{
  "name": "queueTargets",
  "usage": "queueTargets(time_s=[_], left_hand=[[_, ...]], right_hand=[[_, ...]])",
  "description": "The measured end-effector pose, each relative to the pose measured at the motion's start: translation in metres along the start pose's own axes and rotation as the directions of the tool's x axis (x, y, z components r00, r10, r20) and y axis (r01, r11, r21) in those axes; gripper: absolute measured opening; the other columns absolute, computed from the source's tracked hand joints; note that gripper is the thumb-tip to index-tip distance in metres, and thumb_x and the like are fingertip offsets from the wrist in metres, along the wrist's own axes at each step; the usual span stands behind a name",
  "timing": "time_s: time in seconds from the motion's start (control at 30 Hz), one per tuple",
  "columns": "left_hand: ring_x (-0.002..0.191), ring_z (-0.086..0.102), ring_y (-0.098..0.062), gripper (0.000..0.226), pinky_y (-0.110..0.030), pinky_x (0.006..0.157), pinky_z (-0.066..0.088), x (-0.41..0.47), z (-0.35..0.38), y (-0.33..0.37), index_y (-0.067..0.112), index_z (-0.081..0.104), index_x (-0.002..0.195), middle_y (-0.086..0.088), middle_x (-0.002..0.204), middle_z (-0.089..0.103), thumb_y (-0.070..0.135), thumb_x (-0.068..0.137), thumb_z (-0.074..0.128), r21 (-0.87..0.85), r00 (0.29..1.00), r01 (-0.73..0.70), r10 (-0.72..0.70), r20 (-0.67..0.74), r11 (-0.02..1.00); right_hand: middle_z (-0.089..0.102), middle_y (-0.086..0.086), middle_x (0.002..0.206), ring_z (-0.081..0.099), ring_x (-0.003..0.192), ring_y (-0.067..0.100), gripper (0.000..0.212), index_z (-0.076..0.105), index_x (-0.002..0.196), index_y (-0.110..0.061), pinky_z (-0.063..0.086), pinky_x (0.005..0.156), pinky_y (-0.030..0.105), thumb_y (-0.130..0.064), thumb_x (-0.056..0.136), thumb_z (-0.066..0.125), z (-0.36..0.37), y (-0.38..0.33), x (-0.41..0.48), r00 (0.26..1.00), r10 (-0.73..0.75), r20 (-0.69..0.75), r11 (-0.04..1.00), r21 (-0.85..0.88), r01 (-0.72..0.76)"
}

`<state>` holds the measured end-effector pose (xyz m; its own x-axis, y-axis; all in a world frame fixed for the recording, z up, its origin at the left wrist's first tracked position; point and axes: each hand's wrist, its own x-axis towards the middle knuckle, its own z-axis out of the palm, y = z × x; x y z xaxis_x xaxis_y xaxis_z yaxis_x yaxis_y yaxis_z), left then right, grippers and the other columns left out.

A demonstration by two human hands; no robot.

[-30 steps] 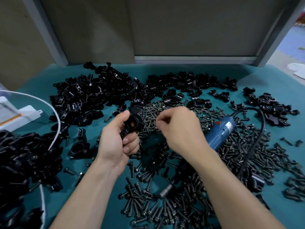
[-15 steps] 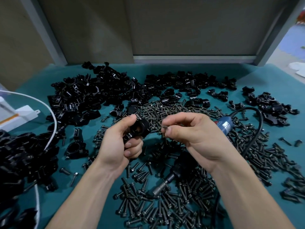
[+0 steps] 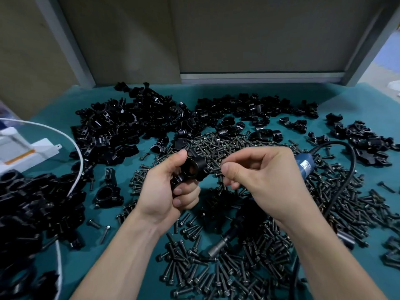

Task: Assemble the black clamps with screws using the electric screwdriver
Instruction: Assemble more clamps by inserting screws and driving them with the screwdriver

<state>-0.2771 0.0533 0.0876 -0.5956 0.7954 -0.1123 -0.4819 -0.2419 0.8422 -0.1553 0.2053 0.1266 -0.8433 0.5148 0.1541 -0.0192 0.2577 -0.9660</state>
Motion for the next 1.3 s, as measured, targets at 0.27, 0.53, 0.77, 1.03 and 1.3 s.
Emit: queueTargets(time_s=[0.27, 0.53, 0.77, 1.03, 1.3], left_hand=[[0.039, 0.016, -0.011, 0.035, -0.027, 0.044, 0.015, 0.000, 0.002, 0.000, 0.020, 0.067, 0.068, 0.006, 0.047, 0.023, 0.052, 0.080, 0.066, 0.020, 1.000, 0.012, -0.012, -0.014, 1.000], [0.037, 0.017, -0.010, 0.039, -0.028, 0.044, 0.014, 0.001, -0.001, -0.001, 0.016, 0.062, 0.072, 0.007, 0.046, 0.024, 0.054, 0.073, 0.070, 0.061, 0.999, 0.019, -0.016, -0.037, 0.998], [0.038, 0.019, -0.010, 0.034, -0.026, 0.044, 0.016, -0.001, 0.002, -0.003, 0.017, 0.061, 0.072, 0.006, 0.048, 0.027, 0.048, 0.087, 0.063, 0.167, 0.996, -0.003, 0.017, -0.083, 0.986], [0.038, 0.020, -0.010, 0.033, -0.034, 0.051, 0.011, -0.002, 0.006, -0.003, 0.021, 0.058, 0.064, 0.005, 0.047, 0.028, 0.044, 0.087, 0.061, 0.191, 0.992, -0.035, 0.058, -0.116, 0.981], [0.038, 0.024, -0.007, 0.035, -0.029, 0.044, 0.012, -0.002, 0.007, -0.001, 0.027, 0.062, 0.059, 0.010, 0.047, 0.033, 0.037, 0.091, 0.056, 0.231, 0.990, -0.123, 0.136, -0.041, 0.965]], right_hand=[[0.076, 0.005, 0.069, 0.074, 0.063, 0.020, 0.013, 0.082, 0.083, -0.021, 0.059, 0.063, 0.025, -0.009, 0.082, 0.086, 0.005, 0.003, -0.001, 1.000, -0.007, -0.013, 1.000, 0.021, 0.008], [0.077, 0.000, 0.070, 0.075, 0.066, 0.017, 0.012, 0.083, 0.080, -0.022, 0.063, 0.069, 0.034, -0.011, 0.082, 0.087, 0.006, 0.003, -0.001, 1.000, -0.005, -0.009, 0.998, -0.065, 0.005], [0.072, -0.004, 0.060, 0.069, 0.054, 0.012, 0.012, 0.079, 0.075, -0.026, 0.058, 0.058, 0.030, -0.024, 0.084, 0.085, 0.013, 0.004, -0.005, 0.999, 0.024, -0.024, 0.980, -0.195, -0.028], [0.067, -0.003, 0.063, 0.058, 0.055, 0.015, 0.026, 0.066, 0.076, -0.025, 0.048, 0.053, 0.037, -0.036, 0.099, 0.066, 0.023, -0.001, -0.007, 1.000, -0.018, 0.001, 0.878, -0.478, 0.016], [0.070, -0.004, 0.056, 0.062, 0.048, 0.009, 0.020, 0.072, 0.074, -0.024, 0.046, 0.048, 0.022, -0.031, 0.092, 0.077, 0.016, -0.005, -0.009, 0.995, 0.096, 0.008, 0.961, -0.260, -0.091]])
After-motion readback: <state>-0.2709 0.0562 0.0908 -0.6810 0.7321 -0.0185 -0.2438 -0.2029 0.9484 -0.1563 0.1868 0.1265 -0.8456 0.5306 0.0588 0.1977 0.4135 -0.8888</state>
